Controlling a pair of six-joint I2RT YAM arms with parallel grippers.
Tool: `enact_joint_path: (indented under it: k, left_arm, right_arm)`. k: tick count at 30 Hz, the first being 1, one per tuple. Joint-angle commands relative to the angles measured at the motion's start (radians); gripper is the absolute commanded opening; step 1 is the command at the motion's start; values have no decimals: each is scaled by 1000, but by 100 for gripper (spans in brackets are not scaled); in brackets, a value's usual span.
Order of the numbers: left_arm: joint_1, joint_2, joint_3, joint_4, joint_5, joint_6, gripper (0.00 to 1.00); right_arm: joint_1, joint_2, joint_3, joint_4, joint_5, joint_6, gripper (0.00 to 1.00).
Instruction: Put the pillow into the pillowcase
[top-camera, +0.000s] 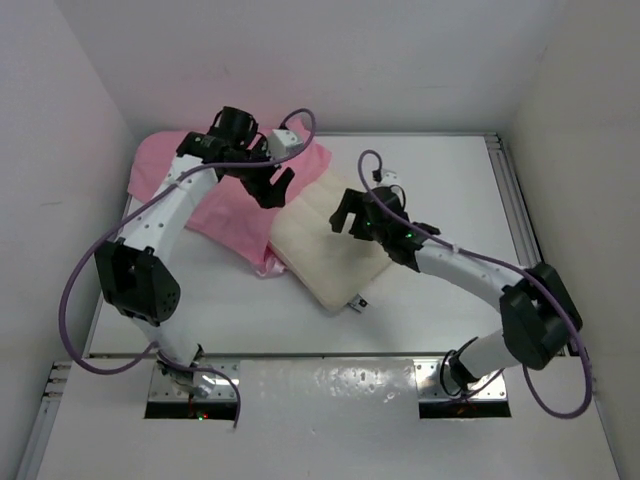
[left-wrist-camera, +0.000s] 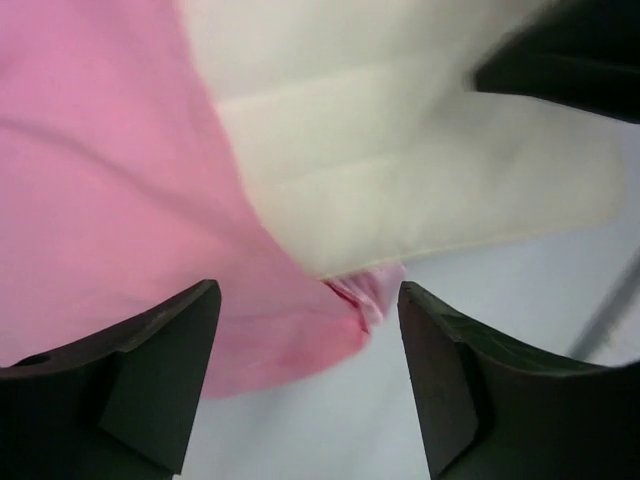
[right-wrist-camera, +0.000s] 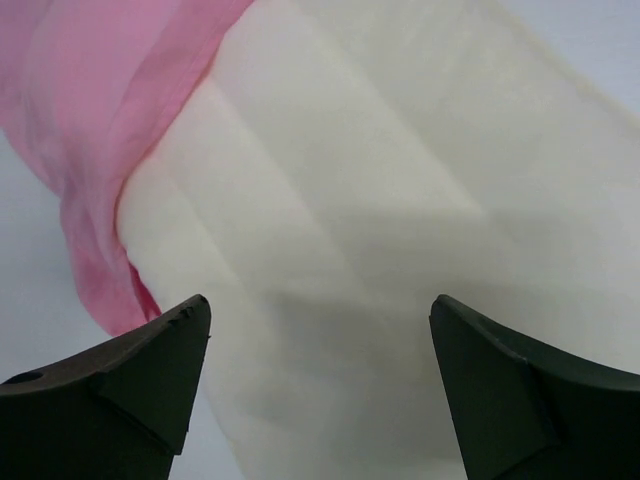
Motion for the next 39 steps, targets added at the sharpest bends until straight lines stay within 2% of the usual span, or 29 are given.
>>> enact_joint_path:
  k: [1, 2, 6, 9, 12, 14, 15, 17, 18, 19, 21, 22, 23, 24, 26, 27, 29, 30, 32, 33, 36, 37, 39]
  left_arm:
    - [-53, 72, -22, 308, -188, -182, 71]
    - [-70, 106, -3, 370, -278, -238, 72]
    - [-102, 286, 98, 438, -397, -295, 79]
    - [-140, 401, 184, 507, -498, -306, 84]
    - [-162, 500, 230, 573, -676, -300, 81]
    - [-162, 519, 246, 593, -712, -299, 70]
    - [-162, 524, 246, 595, -717, -302, 51]
    - [-165, 518, 238, 587, -653, -300, 26]
    - [-167, 503, 235, 581, -622, -300, 6]
    - [-177, 492, 232, 571, -594, -308, 0]
    - [-193, 450, 223, 543, -508, -300, 0]
    - [-212, 437, 206, 538, -465, -295, 0]
    - [-231, 405, 198, 532, -426, -286, 0]
    - [-248, 389, 192, 526, -410, -259, 0]
    - [-301, 381, 238, 457, -367, -228, 0]
    - [-318, 384, 266, 428, -349, -211, 0]
    - [-346, 389, 351, 354, -286, -202, 0]
    - [-352, 393, 379, 312, -238, -199, 0]
    - [-354, 395, 425, 285, -210, -199, 0]
    - [-354, 398, 462, 273, -216, -206, 0]
    - [-354, 403, 478, 264, -242, -182, 0]
    - [-354, 406, 476, 262, -262, -179, 0]
    - [-355, 406, 478, 251, -259, -165, 0]
  right_arm:
    - [-55, -117, -20, -118, 81, 49, 90]
    - [-84, -154, -32, -173, 91, 78, 91]
    - [-138, -255, -121, -224, 128, 172, 97]
    - [-166, -332, -260, -171, 116, 282, 99]
    - [-186, -358, -390, -63, 82, 368, 99]
    - [-186, -340, -443, 44, 55, 383, 99]
    - [-186, -294, -448, 70, 41, 380, 99]
    - [-186, -227, -439, 141, -12, 347, 99]
    - [-187, -191, -425, 155, -33, 334, 99]
    - [-187, -118, -401, 188, -68, 322, 99]
    - [-189, -28, -385, 241, -100, 313, 97]
    - [-195, -3, -376, 312, -115, 311, 92]
    - [-198, 17, -373, 357, -154, 310, 83]
    - [-198, 34, -369, 391, -166, 307, 59]
    - [-200, 70, -329, 442, -213, 276, 31]
    - [-200, 76, -304, 440, -218, 221, 0]
    - [-187, 62, -217, 350, -238, 152, 0]
    - [-161, 21, -168, 280, -228, 62, 0]
    - [-131, -43, -155, 259, -179, -33, 0]
    - [-93, -82, -183, 305, -128, -125, 0]
    - [-40, -243, -307, 434, -99, -242, 0]
    - [-34, -280, -339, 522, -103, -258, 0]
    - [-22, -370, -406, 587, -90, -273, 0]
